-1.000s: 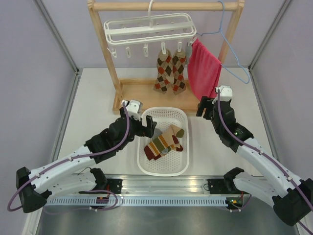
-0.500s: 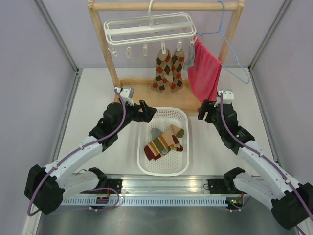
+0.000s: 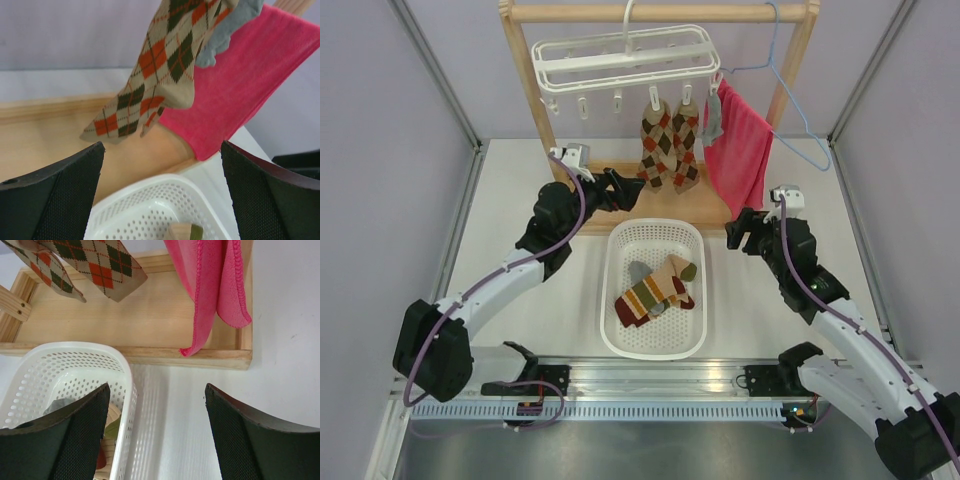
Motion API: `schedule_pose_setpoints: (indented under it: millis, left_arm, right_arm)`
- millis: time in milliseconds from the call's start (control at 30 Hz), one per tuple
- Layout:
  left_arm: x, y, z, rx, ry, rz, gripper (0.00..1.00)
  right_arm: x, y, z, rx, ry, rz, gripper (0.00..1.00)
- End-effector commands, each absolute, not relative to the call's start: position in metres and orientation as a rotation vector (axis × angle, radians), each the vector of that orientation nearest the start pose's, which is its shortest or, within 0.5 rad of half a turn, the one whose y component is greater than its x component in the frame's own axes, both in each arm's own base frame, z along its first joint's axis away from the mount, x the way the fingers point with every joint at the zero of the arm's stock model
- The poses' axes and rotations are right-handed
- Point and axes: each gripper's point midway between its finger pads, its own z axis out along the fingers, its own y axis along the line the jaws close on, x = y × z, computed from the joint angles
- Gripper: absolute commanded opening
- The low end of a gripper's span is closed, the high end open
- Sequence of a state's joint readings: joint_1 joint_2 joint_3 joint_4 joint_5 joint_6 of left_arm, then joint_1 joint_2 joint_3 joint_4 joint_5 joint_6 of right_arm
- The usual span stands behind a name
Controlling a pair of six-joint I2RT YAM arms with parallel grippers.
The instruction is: Remove the socks clipped to the hanger
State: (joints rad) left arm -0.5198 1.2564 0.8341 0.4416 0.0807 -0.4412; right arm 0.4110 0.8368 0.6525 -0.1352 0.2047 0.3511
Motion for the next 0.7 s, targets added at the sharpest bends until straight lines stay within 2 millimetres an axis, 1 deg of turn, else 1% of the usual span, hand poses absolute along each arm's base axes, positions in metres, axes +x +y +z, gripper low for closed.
schedule_pose_setpoints:
  millis: [0, 33, 100, 133, 167, 200, 233, 300, 333, 367, 400, 433, 467, 500, 533, 567, 667]
  left_arm:
    - [0.382, -0.244, 0.343, 0.136, 1.414, -0.804, 1.00]
    - [0.389, -0.244, 0.350, 0.133, 1.383, -0.780, 1.00]
    - [0.396, -0.244, 0.354, 0.132, 1.354, -0.759, 1.00]
    - [0.401, -0.246, 0.351, 0.151, 1.353, -0.741, 1.00]
    - [0.404, -0.249, 0.359, 0.163, 1.331, -0.740, 1.00]
    - [0.405, -0.253, 0.360, 0.187, 1.330, -0.745, 1.00]
    - [0.413, -0.258, 0.362, 0.205, 1.330, -0.736, 1.00]
    - [0.421, -0.262, 0.358, 0.219, 1.345, -0.717, 1.00]
    - [0.425, -0.262, 0.364, 0.234, 1.328, -0.698, 1.00]
    - [0.432, -0.265, 0.355, 0.246, 1.345, -0.682, 1.00]
    - [0.435, -0.267, 0.353, 0.256, 1.349, -0.672, 1.00]
    - [0.439, -0.267, 0.358, 0.269, 1.337, -0.655, 1.00]
    - [0.443, -0.270, 0.351, 0.277, 1.348, -0.646, 1.00]
    - [0.446, -0.271, 0.349, 0.280, 1.347, -0.639, 1.00]
    - [0.449, -0.271, 0.352, 0.287, 1.337, -0.628, 1.00]
    - [0.454, -0.273, 0.346, 0.286, 1.349, -0.618, 1.00]
    - [0.465, -0.271, 0.347, 0.271, 1.341, -0.584, 1.00]
  right_arm:
    - [0.299, 0.113, 0.217, 0.058, 1.864, 0.376, 0.81]
    - [0.299, 0.112, 0.216, 0.057, 1.867, 0.374, 0.81]
    - [0.297, 0.114, 0.217, 0.044, 1.862, 0.382, 0.81]
    - [0.297, 0.113, 0.215, 0.040, 1.865, 0.380, 0.81]
    - [0.296, 0.113, 0.215, 0.037, 1.864, 0.382, 0.81]
    - [0.295, 0.113, 0.213, 0.035, 1.869, 0.380, 0.81]
    - [0.295, 0.113, 0.210, 0.033, 1.875, 0.377, 0.81]
    - [0.295, 0.112, 0.209, 0.035, 1.876, 0.376, 0.81]
    - [0.295, 0.112, 0.207, 0.033, 1.881, 0.376, 0.81]
    - [0.294, 0.112, 0.206, 0.033, 1.882, 0.375, 0.81]
    - [0.294, 0.112, 0.205, 0.033, 1.884, 0.375, 0.81]
    - [0.294, 0.112, 0.204, 0.033, 1.887, 0.374, 0.80]
    - [0.293, 0.112, 0.204, 0.032, 1.887, 0.375, 0.80]
    - [0.293, 0.112, 0.203, 0.032, 1.887, 0.375, 0.80]
    - [0.293, 0.111, 0.203, 0.033, 1.887, 0.372, 0.80]
    - [0.294, 0.111, 0.203, 0.034, 1.887, 0.373, 0.80]
    - [0.293, 0.112, 0.203, 0.034, 1.887, 0.377, 0.80]
